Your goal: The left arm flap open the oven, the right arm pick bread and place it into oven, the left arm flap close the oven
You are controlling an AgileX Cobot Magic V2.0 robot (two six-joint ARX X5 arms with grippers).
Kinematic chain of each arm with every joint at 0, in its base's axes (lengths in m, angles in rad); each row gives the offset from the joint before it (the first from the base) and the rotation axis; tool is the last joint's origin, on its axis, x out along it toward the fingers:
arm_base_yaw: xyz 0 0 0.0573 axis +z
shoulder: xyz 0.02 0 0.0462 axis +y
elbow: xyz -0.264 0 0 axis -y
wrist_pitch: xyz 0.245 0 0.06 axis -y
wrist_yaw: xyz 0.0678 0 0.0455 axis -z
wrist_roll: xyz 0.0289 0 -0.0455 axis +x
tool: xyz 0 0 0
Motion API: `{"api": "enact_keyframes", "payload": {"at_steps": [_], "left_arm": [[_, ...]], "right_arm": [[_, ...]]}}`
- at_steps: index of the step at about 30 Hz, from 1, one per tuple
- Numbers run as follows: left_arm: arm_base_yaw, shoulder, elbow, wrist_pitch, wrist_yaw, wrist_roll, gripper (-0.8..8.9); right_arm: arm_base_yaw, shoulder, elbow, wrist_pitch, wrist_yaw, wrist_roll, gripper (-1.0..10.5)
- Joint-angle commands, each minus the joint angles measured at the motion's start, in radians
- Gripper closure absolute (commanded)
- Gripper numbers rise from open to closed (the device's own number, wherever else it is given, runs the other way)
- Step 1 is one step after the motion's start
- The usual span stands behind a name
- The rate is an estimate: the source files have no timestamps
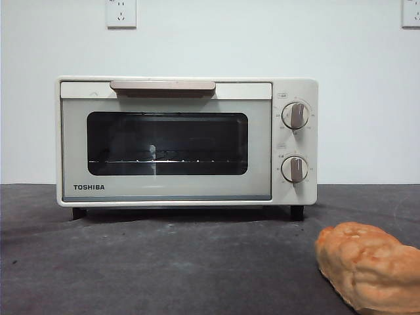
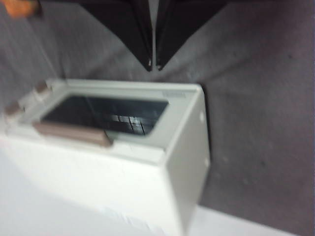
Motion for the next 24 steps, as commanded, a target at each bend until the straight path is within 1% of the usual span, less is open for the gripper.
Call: {"api": "enact_keyframes", "payload": {"at_steps": [1, 5, 7, 11, 18, 20, 23, 24], "left_arm": [[-0.003, 0.068, 0.077, -0.069, 0.064, 0.122, 7.97], [-0.013, 0.141, 0.153, -0.154, 0.150, 0.179, 7.97], [-0.023, 0.161, 0.177, -0.176, 0.173, 0.194, 7.97], [-0.043, 0.166, 0.192, -0.190, 0.180, 0.195, 7.97], [-0.050, 0.166, 0.192, -0.214, 0.180, 0.199, 7.97], [-0.050, 0.166, 0.192, -0.221, 0.180, 0.201, 7.97], [-0.050, 0.166, 0.192, -0.221, 0.180, 0.201, 7.97], [-0.050, 0.166, 0.192, -0.221, 0.180, 0.201, 7.97]], "right_arm": [[0.002, 0.060, 0.071, -0.080, -0.078, -0.113, 9.4], [0.032, 0.127, 0.142, -0.200, -0.166, -0.171, 9.4], [0.053, 0.144, 0.159, -0.253, -0.188, -0.199, 9.4], [0.100, 0.150, 0.164, -0.329, -0.190, -0.237, 9.4], [0.120, 0.149, 0.164, -0.336, -0.190, -0.236, 9.2], [0.120, 0.149, 0.164, -0.335, -0.190, -0.234, 8.2], [0.120, 0.149, 0.164, -0.328, -0.182, -0.212, 5.6], [0.120, 0.149, 0.164, -0.328, -0.182, -0.209, 5.1]]}}
